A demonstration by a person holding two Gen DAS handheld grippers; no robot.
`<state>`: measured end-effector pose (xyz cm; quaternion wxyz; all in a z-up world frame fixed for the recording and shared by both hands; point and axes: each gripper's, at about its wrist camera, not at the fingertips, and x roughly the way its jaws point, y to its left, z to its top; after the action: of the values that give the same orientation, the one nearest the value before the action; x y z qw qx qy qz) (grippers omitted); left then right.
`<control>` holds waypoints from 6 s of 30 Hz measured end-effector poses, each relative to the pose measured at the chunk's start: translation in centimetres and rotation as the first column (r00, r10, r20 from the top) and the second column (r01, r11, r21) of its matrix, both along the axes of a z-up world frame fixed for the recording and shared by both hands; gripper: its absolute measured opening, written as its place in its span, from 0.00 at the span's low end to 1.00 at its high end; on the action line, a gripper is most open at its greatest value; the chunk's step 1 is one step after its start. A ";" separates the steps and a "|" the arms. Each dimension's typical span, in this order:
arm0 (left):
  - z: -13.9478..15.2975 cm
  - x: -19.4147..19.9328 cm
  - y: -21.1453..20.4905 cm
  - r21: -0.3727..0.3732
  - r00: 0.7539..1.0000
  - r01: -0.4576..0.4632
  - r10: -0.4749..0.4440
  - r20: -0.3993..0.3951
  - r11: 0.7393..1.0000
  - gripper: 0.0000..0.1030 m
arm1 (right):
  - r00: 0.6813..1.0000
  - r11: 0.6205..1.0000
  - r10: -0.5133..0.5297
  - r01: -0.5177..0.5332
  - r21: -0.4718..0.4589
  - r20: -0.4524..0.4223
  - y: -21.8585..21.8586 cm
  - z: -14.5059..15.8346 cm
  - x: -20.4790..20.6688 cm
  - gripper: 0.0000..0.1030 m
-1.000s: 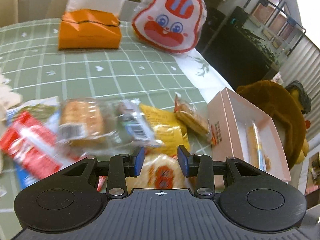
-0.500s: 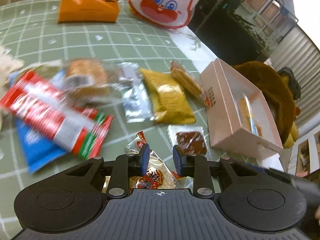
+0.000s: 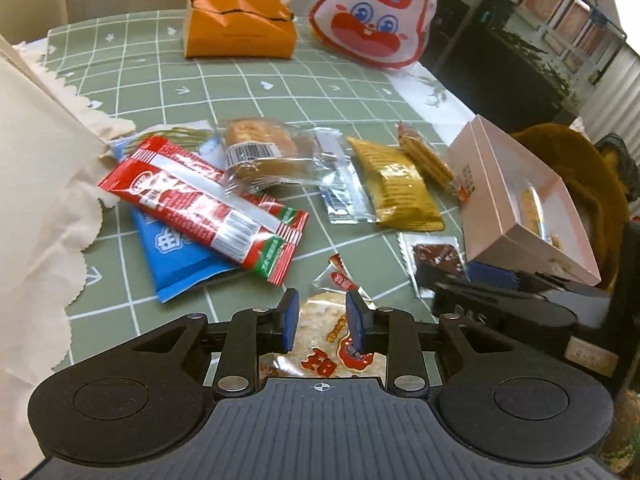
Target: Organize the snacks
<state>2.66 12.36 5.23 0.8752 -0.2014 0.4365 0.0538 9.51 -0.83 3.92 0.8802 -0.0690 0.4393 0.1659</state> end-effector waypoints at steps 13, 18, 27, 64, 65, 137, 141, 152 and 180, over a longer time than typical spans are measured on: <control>-0.1 -0.8 -0.7 -0.016 1.000 0.016 -0.016 -0.010 1.000 0.29 | 0.999 0.998 0.042 -0.042 -0.041 0.011 -7.8 1.3 -7.0 0.53; 0.0 -0.8 -3.0 -0.041 0.993 0.116 -0.116 0.009 0.992 0.30 | 1.000 0.999 -0.012 0.012 -0.031 0.005 -10.5 0.8 -8.3 0.56; 0.8 -1.0 -1.9 -0.069 0.996 0.087 -0.085 0.029 0.994 0.30 | 0.999 0.999 -0.049 0.049 -0.015 0.007 -10.9 1.0 -9.0 0.66; -2.1 0.7 -5.6 -0.193 0.985 0.166 -0.173 -0.022 0.967 0.43 | 0.999 1.000 0.026 -0.026 -0.014 0.034 -6.5 1.9 -7.3 0.71; -2.1 0.9 -5.8 -0.187 0.984 0.172 -0.178 -0.016 0.967 0.43 | 0.999 1.000 0.024 -0.023 -0.013 0.035 -6.6 1.8 -7.2 0.71; -1.0 0.5 -6.7 -0.164 0.984 0.167 -0.176 -0.041 0.972 0.23 | 0.985 0.983 -0.174 0.174 0.055 -0.011 -12.5 -0.1 -5.4 0.82; -0.9 0.1 -6.8 -0.162 0.984 0.167 -0.176 -0.042 0.973 0.23 | 0.993 0.993 -0.118 0.118 0.029 0.013 -11.5 0.0 -5.7 0.69; -1.2 -0.8 -8.7 -0.174 0.974 0.201 -0.216 -0.067 0.964 0.23 | 0.999 1.000 0.016 -0.016 0.000 0.052 -12.8 0.2 -9.9 0.54; -0.9 -1.6 -10.4 -0.144 0.971 0.223 -0.232 -0.051 0.964 0.23 | 0.996 0.995 -0.087 0.087 0.046 -0.007 -14.1 1.9 -9.1 0.47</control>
<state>1.10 1.93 4.36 0.8444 -0.2077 0.4887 -0.0706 0.42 -14.90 5.83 0.8868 -0.0289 0.4403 0.1378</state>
